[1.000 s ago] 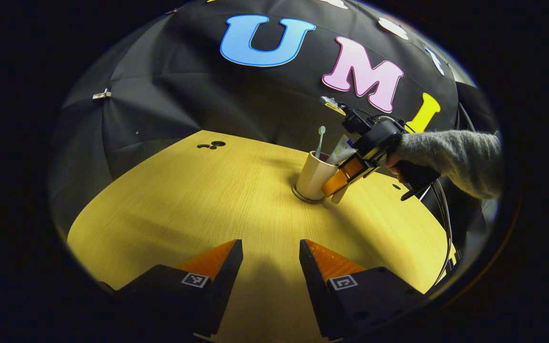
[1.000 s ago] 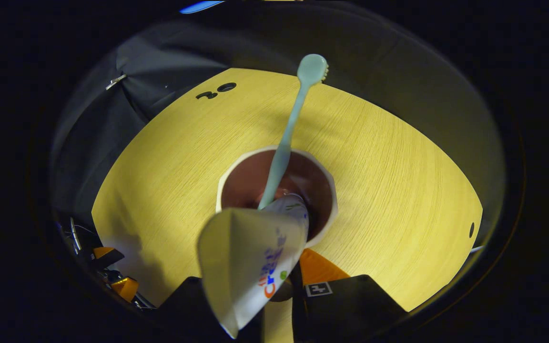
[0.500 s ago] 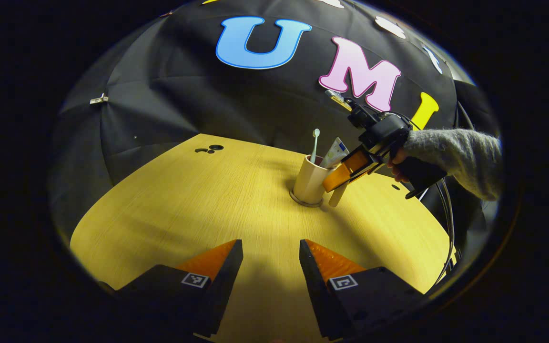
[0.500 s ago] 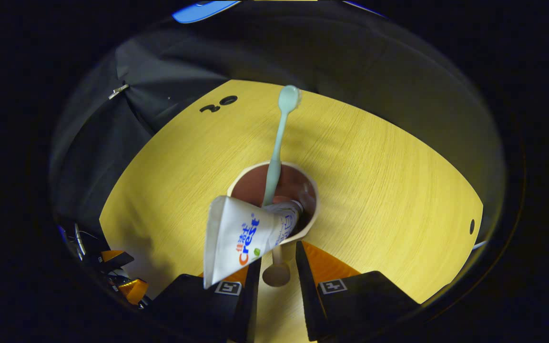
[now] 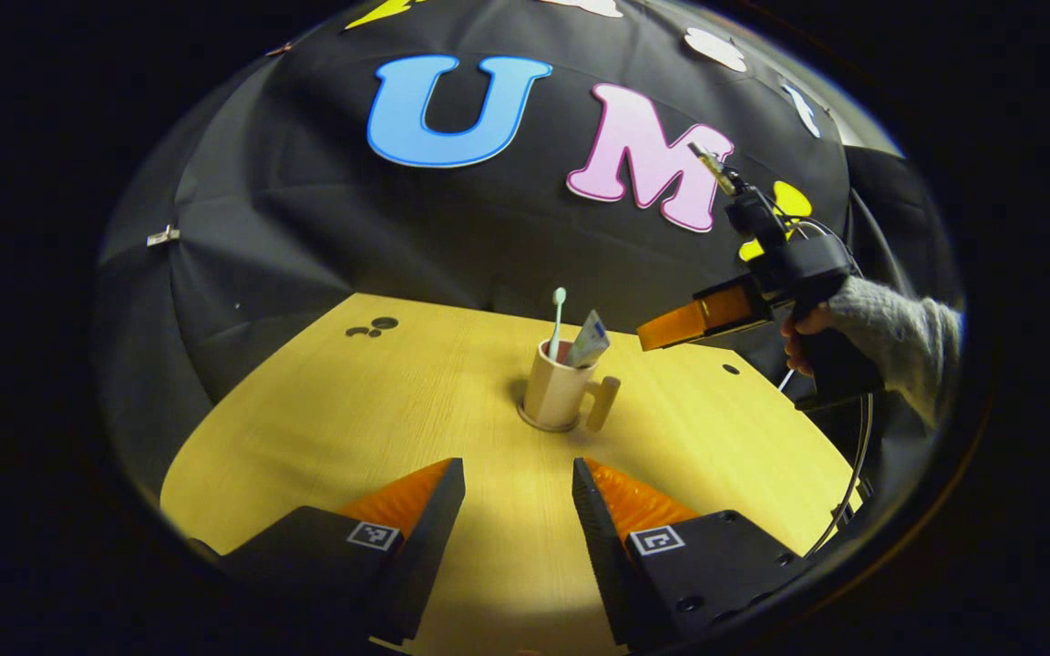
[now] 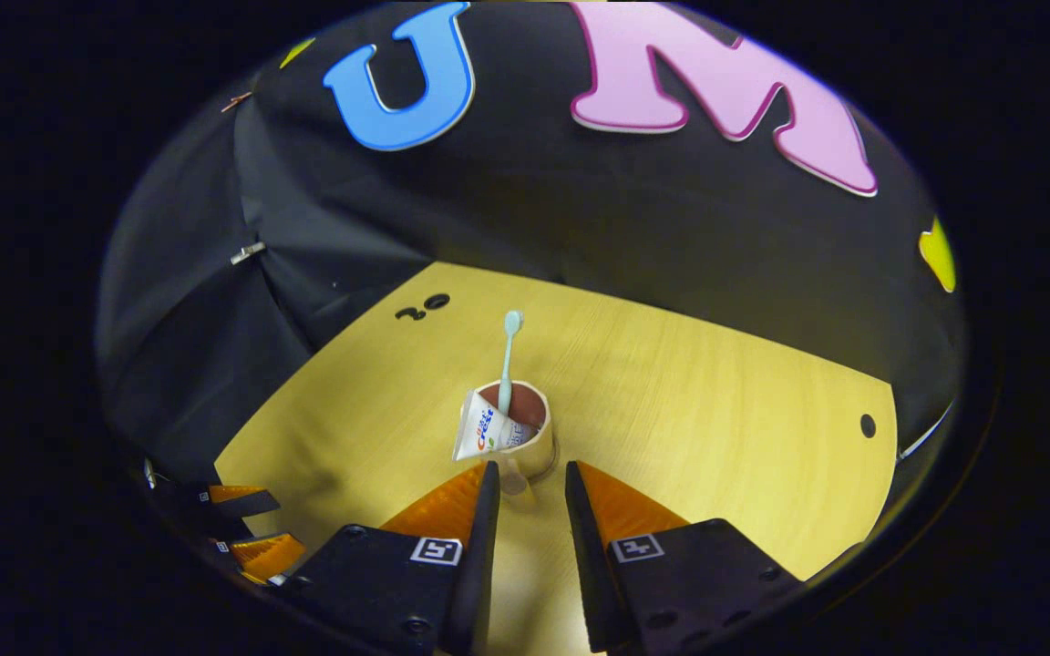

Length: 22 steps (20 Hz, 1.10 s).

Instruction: Put the toothbrush and toothpaste on the desktop into the cup, then pick up the cup and place it on the coaster on the desktop.

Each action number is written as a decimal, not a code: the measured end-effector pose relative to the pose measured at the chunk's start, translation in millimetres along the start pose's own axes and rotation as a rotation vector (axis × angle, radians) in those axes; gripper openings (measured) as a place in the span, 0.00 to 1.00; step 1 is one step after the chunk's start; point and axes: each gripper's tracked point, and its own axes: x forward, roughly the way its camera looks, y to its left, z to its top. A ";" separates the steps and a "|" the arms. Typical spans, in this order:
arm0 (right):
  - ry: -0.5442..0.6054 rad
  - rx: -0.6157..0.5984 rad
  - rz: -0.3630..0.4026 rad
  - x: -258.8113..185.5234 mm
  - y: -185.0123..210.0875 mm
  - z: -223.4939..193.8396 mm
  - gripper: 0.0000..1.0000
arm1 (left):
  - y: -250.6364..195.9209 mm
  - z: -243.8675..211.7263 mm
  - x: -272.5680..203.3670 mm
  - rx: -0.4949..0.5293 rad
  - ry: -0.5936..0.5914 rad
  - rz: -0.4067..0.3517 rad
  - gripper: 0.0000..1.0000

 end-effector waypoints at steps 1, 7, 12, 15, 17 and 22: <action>-0.032 0.005 -0.004 -17.1 -0.5 4.4 0.44 | -6.4 8.8 -2.5 0.014 -0.008 -0.006 0.77; -0.183 -0.026 -0.012 -105.8 4.7 14.1 0.45 | -42.1 51.9 -14.1 0.073 -0.044 -0.055 0.77; -0.274 -0.027 -0.009 -163.6 14.4 8.9 0.45 | -66.7 73.3 -26.7 0.132 -0.065 -0.089 0.77; -0.313 -0.020 -0.017 -187.4 12.9 6.1 0.45 | -77.4 85.8 -33.4 0.153 -0.081 -0.104 0.77; -0.317 -0.020 -0.021 -197.4 13.4 1.6 0.45 | -83.2 90.7 -39.1 0.162 -0.089 -0.109 0.77; -0.336 -0.007 -0.030 -207.9 12.1 -3.0 0.45 | -92.2 101.1 -44.4 0.176 -0.109 -0.117 0.77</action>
